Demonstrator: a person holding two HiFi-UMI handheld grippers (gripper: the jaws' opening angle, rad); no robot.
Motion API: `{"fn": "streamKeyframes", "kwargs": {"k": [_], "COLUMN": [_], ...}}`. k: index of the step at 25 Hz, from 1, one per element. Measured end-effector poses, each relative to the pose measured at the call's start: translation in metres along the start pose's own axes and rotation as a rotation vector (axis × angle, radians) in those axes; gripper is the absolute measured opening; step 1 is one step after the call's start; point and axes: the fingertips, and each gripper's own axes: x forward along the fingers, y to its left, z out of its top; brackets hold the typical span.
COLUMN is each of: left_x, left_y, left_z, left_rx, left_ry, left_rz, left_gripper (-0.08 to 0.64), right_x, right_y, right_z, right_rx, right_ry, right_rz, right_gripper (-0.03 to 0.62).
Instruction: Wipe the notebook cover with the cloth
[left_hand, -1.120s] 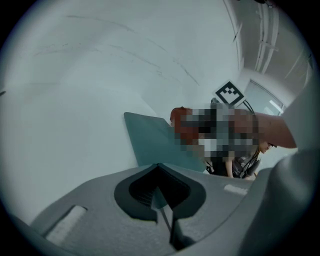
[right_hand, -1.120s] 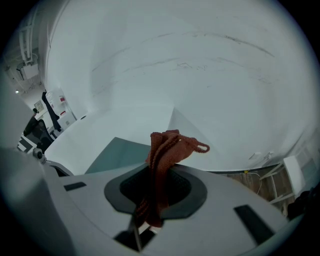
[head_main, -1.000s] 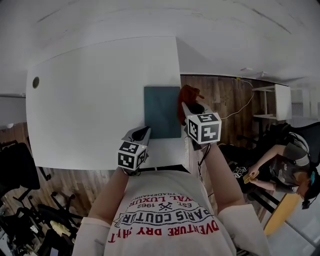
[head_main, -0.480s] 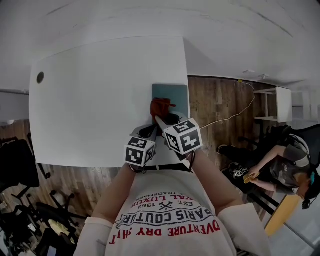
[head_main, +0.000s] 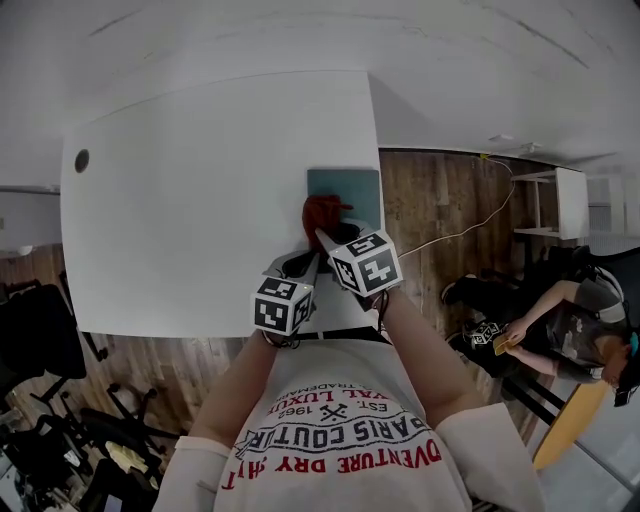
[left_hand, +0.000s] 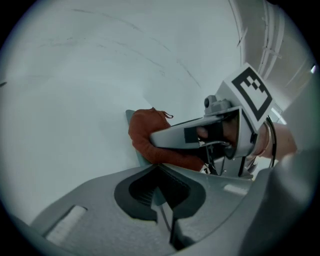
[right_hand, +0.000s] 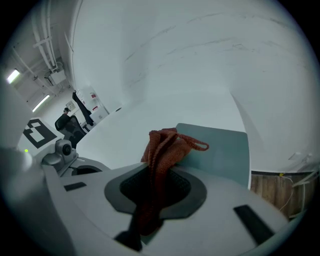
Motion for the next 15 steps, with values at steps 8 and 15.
{"fn": "streamKeyframes", "kwargs": {"k": [8,15], "left_x": [0.001,0.0], "left_y": [0.002,0.001], "left_z": [0.0,0.0], "left_rx": [0.002,0.01], "left_ry": [0.0,-0.003], "left_rz": [0.002,0.008], "left_gripper": [0.009,0.009], "right_x": [-0.016,-0.039], "right_y": [-0.027,-0.055], "right_z": [-0.009,-0.023], "right_rx": [0.011,0.049], "right_ry": [0.011,-0.001], "right_rz": [-0.062,-0.107], "right_gripper": [0.077,0.078]}}
